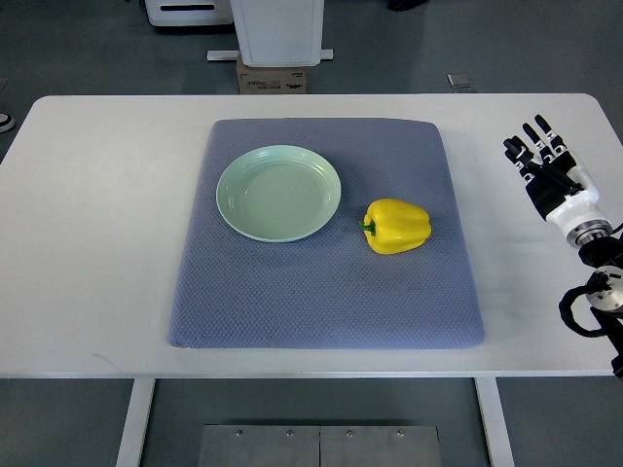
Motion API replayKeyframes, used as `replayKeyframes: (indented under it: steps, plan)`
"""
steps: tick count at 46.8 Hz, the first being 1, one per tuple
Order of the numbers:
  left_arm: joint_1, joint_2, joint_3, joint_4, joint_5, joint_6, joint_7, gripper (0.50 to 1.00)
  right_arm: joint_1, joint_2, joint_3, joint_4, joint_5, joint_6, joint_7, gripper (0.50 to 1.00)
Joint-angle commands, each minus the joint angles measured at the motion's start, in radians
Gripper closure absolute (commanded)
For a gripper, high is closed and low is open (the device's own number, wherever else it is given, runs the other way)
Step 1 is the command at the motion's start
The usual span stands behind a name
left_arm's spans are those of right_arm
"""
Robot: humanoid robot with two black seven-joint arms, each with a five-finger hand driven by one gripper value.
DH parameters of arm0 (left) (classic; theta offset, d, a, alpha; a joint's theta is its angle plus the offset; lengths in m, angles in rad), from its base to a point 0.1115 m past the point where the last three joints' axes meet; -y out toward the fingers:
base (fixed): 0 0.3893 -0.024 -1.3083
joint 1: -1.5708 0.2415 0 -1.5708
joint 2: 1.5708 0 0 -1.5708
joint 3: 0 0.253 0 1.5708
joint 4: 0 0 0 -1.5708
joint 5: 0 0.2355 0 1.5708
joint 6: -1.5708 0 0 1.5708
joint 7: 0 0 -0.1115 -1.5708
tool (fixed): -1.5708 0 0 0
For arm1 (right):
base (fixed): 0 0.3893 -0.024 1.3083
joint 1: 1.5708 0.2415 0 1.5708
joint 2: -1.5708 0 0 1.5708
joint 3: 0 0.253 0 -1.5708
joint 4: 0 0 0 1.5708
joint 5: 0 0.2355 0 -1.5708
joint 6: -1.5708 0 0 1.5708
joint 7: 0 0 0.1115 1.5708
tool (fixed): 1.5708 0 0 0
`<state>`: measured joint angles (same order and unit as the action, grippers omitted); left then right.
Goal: Place yellow pepper on plate with right hand
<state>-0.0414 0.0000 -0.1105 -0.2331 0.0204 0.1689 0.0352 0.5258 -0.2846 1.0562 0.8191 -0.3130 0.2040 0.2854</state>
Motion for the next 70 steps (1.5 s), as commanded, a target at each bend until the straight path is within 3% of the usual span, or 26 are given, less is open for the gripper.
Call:
replayKeyframes:
  steps: [1, 24, 43, 64, 70]
  plan:
    - [0.0, 0.0, 0.0, 0.0, 0.001, 0.0, 0.0, 0.5, 0.002, -0.007, -0.001, 0.0, 0.0, 0.0, 0.0, 0.5]
    - [0.0, 0.0, 0.0, 0.0, 0.0, 0.0, 0.0, 0.5, 0.02, -0.025, -0.005, 0.002, -0.001, 0.003, -0.009, 0.5]
    - [0.0, 0.0, 0.0, 0.0, 0.0, 0.0, 0.0, 0.5, 0.026, -0.027, -0.03, 0.005, -0.001, 0.029, -0.115, 0.5]
    - [0.0, 0.0, 0.0, 0.0, 0.0, 0.0, 0.0, 0.5, 0.031, -0.018, -0.022, 0.026, 0.0, 0.032, -0.101, 0.5]
    - [0.0, 0.0, 0.0, 0.0, 0.0, 0.0, 0.0, 0.5, 0.023, -0.016, -0.027, 0.063, 0.0, 0.032, -0.069, 0.5]
